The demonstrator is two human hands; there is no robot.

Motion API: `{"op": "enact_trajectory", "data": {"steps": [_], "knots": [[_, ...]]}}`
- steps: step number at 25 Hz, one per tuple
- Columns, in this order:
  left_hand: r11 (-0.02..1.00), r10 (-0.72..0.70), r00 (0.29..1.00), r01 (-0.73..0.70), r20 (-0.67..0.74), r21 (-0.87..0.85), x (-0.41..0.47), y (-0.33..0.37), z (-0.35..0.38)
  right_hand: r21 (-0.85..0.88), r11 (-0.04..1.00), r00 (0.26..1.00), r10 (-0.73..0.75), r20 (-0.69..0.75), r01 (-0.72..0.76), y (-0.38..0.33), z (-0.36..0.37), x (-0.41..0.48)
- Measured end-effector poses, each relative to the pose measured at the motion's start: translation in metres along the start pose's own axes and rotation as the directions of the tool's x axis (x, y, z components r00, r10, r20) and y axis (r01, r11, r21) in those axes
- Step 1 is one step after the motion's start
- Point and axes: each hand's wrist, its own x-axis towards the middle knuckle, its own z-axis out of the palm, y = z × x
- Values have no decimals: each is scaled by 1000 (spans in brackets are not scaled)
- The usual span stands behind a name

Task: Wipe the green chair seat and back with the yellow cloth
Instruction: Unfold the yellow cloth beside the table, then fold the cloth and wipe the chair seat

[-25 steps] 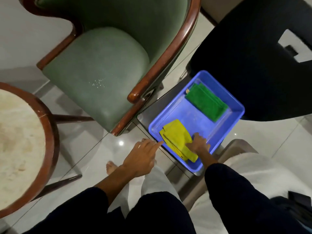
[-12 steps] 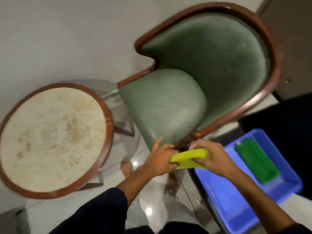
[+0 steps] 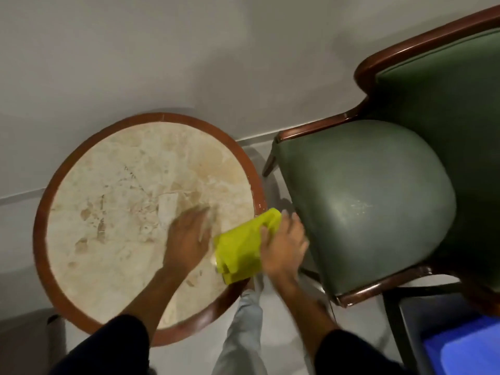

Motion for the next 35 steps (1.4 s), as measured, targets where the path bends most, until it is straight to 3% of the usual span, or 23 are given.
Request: {"op": "enact_trajectory", "data": {"steps": [3,5,8,12,13,14,16,18,19,20,21,22,23,24,25,26,27,28,29,31,33,35], "knots": [[948,-141,986,160,-87,274,23,-62,9,52,987,982,143,121,-150,-34,65,-13],[920,-189,976,214,-106,328,20,-91,33,26,986,986,165,10,-165,-43,85,15],[910,-134,972,197,-192,365,14,-112,62,-104,994,982,-53,-180,35,-67,91,81],[925,-103,960,189,-262,330,16,-117,62,-260,893,924,-382,-8,367,-137,101,151],[934,-110,952,197,-286,296,17,-113,60,-317,802,854,-516,57,506,-144,105,153],[946,-132,940,214,-314,243,18,-109,58,-336,663,733,-664,149,669,-144,108,147],[964,-205,911,251,-359,89,22,-101,49,-205,324,380,-844,379,924,-122,112,117],[968,-247,917,249,-313,-36,28,-104,35,-26,47,54,-874,484,999,-91,104,86],[975,-221,932,220,-288,-35,30,-106,26,24,-35,-42,-879,474,999,-76,98,74],[984,-173,950,176,-262,-12,32,-106,17,28,-51,-58,-896,440,998,-59,91,63],[993,-115,969,119,-221,6,33,-102,11,-15,24,28,-923,383,1000,-41,84,51],[998,-60,985,63,-163,12,32,-95,6,-94,202,222,-926,304,975,-21,77,39],[1000,-15,995,15,-94,-1,29,-84,6,-186,477,509,-836,207,859,-2,70,24],[999,11,1000,-12,-25,-38,24,-70,10,-240,765,799,-591,106,598,16,62,9],[995,15,1000,-13,27,-98,19,-54,18,-196,953,973,-224,55,231,30,53,-4],[983,-5,999,15,54,-185,13,-39,26,-48,993,984,116,132,-110,39,46,-13],[959,-41,998,55,54,-278,9,-24,34,139,923,907,309,288,-358,43,41,-17],[928,-84,996,93,40,-361,5,-11,42,342,805,850,342,400,-485,48,36,-16],[886,-141,989,142,36,-442,2,4,48,505,695,848,320,422,-513,53,30,-13],[795,-256,962,265,95,-546,0,41,62,646,623,896,267,353,-441,69,-4,4],[761,-272,954,296,130,-578,2,91,78,674,702,973,153,170,-228,93,-46,27],[710,-204,969,246,141,-660,8,151,92,598,802,999,42,-17,-23,118,-97,57]]}}
